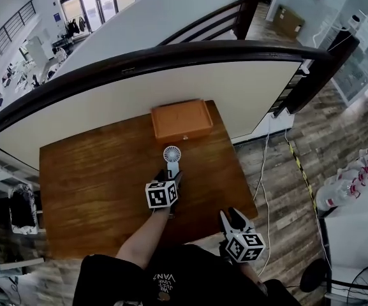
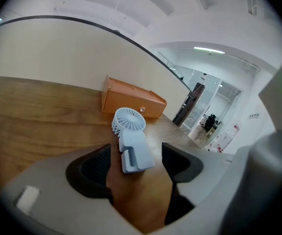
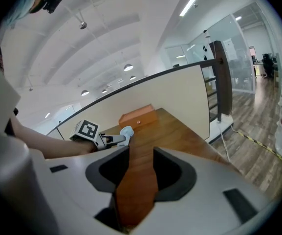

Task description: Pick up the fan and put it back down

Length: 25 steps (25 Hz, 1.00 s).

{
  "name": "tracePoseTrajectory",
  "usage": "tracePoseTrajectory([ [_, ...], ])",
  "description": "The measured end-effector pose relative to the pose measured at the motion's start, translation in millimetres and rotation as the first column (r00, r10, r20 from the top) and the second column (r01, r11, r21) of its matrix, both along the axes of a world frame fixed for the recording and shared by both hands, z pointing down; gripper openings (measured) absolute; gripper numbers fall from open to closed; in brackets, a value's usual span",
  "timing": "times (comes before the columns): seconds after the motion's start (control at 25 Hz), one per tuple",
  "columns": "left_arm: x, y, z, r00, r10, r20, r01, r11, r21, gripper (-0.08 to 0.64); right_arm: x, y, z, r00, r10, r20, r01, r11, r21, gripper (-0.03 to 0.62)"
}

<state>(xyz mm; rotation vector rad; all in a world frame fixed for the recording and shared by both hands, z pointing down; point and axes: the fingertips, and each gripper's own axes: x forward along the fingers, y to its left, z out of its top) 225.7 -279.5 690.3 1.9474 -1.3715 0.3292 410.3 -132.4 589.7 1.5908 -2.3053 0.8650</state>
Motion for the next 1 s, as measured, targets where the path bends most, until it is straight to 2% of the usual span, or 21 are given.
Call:
tracePoseTrajectory([
  [0.2,-15,17,-23,0.994,0.091,-0.055,-0.087,0.994,0.067,0.314,-34,-4,-4,1.000,-0.027,0.005,0.027,1.000,0.010,0.136],
  [0.48,-76,43,-62,0.984,0.176,-0.017,-0.171,0.972,0.161,0.314,-93,-10,-19,0.999,-0.039,0.010,0.038,0.998,0.043,0.135],
  [0.64,-114,56,-91,0.979,0.203,-0.015,-0.194,0.953,0.235,0.313,-128,-13,-34,0.999,-0.047,0.015,0.046,0.996,0.077,0.136],
  [0.84,-158,70,-129,0.980,0.199,-0.007,-0.185,0.925,0.332,0.311,-168,-13,-48,0.997,-0.073,0.005,0.072,0.992,0.105,0.135],
  [1.0,-186,82,-156,0.976,0.213,0.044,-0.212,0.892,0.398,0.307,-195,-13,-55,0.996,-0.094,0.002,0.093,0.989,0.116,0.136],
])
